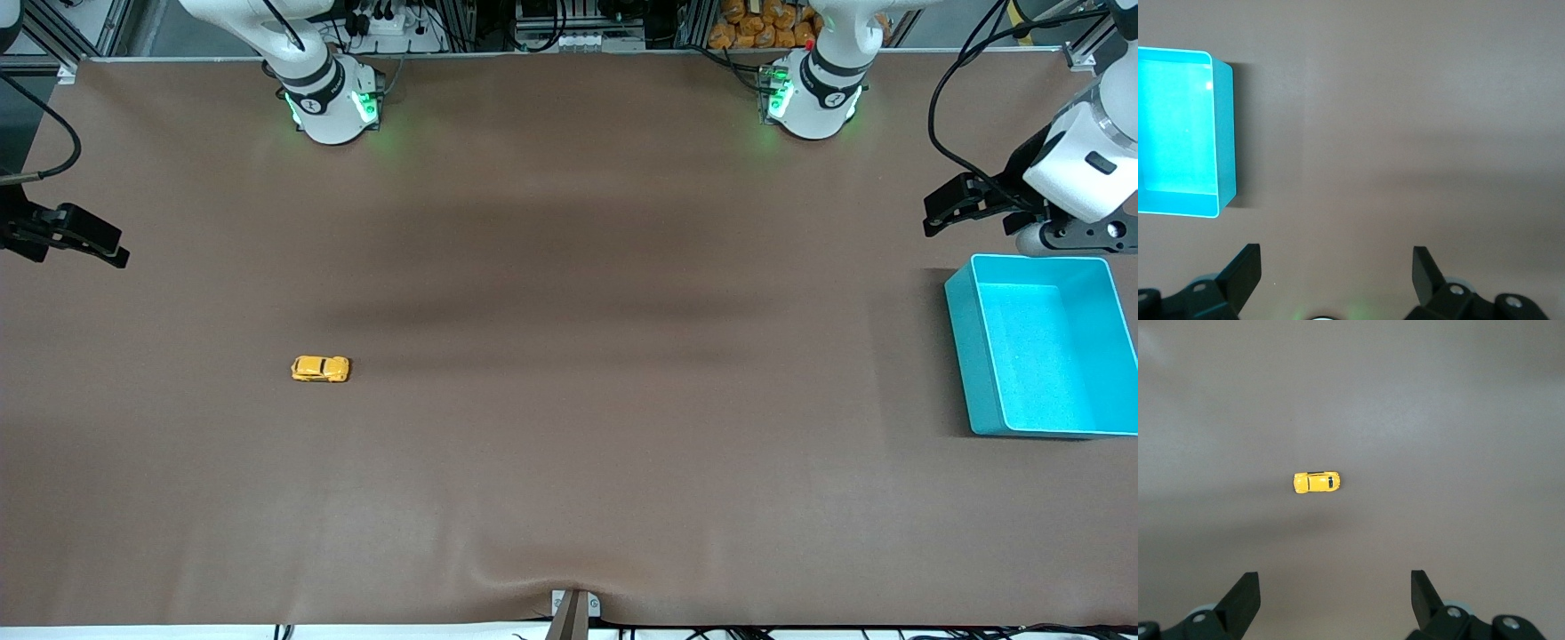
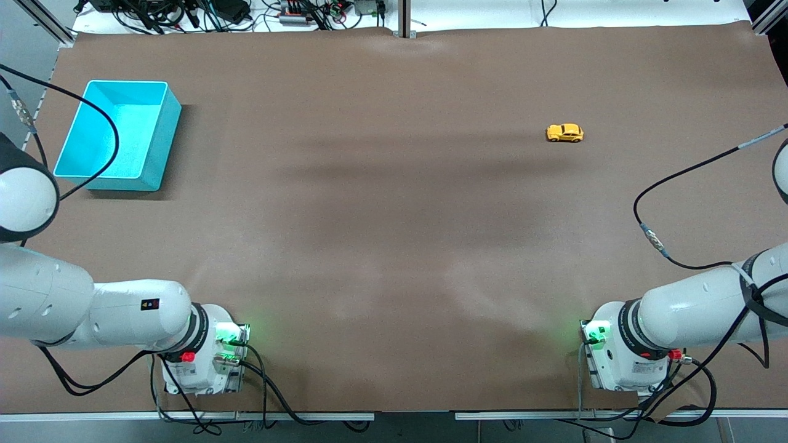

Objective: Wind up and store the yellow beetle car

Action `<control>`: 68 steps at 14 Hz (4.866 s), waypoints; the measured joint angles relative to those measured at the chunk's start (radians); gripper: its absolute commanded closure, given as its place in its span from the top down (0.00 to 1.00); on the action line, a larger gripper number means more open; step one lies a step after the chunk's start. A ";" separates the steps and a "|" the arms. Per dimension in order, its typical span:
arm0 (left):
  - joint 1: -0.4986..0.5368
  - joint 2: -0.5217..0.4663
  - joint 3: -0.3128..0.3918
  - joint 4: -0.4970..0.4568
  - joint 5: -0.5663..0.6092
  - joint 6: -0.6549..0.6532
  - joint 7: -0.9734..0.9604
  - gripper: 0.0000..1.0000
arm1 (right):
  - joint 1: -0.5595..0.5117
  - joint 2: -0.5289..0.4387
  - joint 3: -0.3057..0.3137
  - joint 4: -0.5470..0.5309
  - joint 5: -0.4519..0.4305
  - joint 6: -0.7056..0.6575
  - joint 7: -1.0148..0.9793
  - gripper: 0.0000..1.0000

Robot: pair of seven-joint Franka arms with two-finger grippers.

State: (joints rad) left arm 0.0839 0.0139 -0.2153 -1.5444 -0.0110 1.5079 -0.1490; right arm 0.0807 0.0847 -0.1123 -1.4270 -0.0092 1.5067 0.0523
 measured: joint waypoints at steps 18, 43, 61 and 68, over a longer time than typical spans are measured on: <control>-0.004 0.000 -0.028 0.000 0.000 0.000 0.000 1.00 | -0.002 0.004 0.000 -0.001 0.002 0.000 -0.001 1.00; -0.003 0.000 -0.057 -0.001 0.012 0.000 -0.005 1.00 | 0.010 0.011 0.011 -0.002 0.006 0.005 -0.001 1.00; -0.003 0.000 -0.057 -0.001 0.012 0.000 -0.005 1.00 | 0.019 0.011 0.012 -0.002 0.006 0.012 -0.001 1.00; -0.003 0.000 -0.057 -0.001 0.012 0.000 -0.005 1.00 | 0.020 0.011 0.012 -0.002 0.006 0.017 -0.001 1.00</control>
State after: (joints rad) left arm 0.0814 0.0139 -0.2727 -1.5449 0.0013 1.5080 -0.1538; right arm 0.1002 0.0959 -0.1007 -1.4288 -0.0029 1.5239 0.0516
